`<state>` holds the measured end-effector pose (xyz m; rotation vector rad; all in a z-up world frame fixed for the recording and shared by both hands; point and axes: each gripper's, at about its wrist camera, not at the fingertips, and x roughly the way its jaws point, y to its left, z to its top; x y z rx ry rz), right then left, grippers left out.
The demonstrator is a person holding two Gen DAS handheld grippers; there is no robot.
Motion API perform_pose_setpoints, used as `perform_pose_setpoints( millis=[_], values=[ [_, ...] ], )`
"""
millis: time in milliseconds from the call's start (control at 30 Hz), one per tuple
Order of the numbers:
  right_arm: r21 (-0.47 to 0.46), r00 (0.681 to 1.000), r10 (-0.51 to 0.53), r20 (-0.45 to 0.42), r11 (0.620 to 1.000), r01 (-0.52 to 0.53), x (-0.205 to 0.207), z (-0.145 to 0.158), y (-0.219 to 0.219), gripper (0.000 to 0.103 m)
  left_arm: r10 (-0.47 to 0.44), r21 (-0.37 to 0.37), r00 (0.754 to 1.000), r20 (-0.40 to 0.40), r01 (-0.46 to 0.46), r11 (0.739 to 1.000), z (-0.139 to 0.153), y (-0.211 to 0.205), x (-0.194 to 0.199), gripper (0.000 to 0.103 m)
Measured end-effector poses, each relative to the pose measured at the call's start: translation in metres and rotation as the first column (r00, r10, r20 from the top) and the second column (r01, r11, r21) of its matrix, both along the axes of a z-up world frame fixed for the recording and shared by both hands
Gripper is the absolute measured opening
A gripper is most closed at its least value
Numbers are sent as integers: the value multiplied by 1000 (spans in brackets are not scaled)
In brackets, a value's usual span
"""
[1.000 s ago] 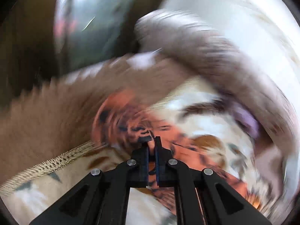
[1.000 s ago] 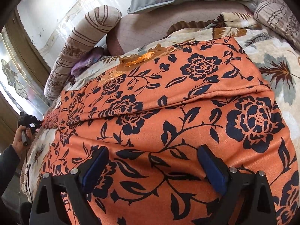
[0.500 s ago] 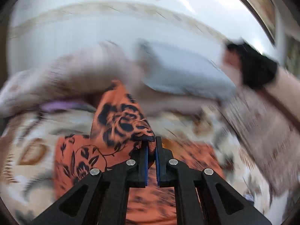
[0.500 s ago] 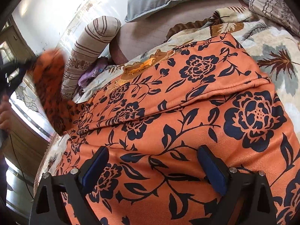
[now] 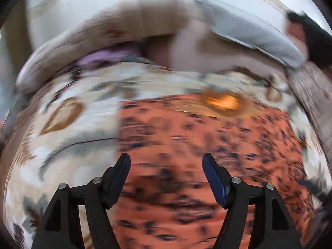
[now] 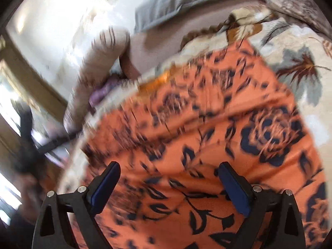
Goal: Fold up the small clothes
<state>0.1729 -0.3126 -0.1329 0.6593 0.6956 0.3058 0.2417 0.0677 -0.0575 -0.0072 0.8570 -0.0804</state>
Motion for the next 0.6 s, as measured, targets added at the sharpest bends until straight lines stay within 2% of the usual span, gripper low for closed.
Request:
perform_pose_setpoints(
  millis=[67, 133, 233, 333, 400, 433, 467, 533, 600],
  values=[
    [-30, 1000, -19, 12, 999, 20, 18, 24, -11, 97, 54, -28, 999, 2, -54, 998, -7, 30, 0, 76],
    [-93, 999, -13, -32, 996, 10, 53, 33, -17, 97, 104, -85, 994, -40, -107, 991, -22, 56, 5, 76],
    [-139, 987, -21, -162, 990, -1, 111, 20, -26, 95, 138, -169, 988, -75, -149, 974, -42, 75, 8, 76],
    [-229, 966, 3, -257, 971, -64, 147, 2, -17, 85, 138, -196, 986, -89, -153, 969, -55, 82, 8, 76],
    [-292, 946, 26, -322, 948, -125, 158, -13, -4, 73, 134, -215, 986, -101, -153, 965, -61, 82, 6, 76],
    [-343, 941, 23, -339, 928, -146, 159, -17, 3, 56, 127, -225, 986, -107, -148, 963, -65, 82, 7, 76],
    [-401, 942, 18, -335, 902, -159, 159, -16, 9, 34, 119, -228, 986, -114, -143, 963, -68, 82, 7, 76],
    [-458, 950, 37, -311, 870, -183, 154, -5, 18, 11, 111, -227, 987, -115, -135, 964, -68, 83, 6, 76],
    [-555, 969, 38, -242, 814, -171, 147, 16, 27, 11, 114, -235, 990, -83, -131, 963, -60, 85, 2, 76]
  ],
)
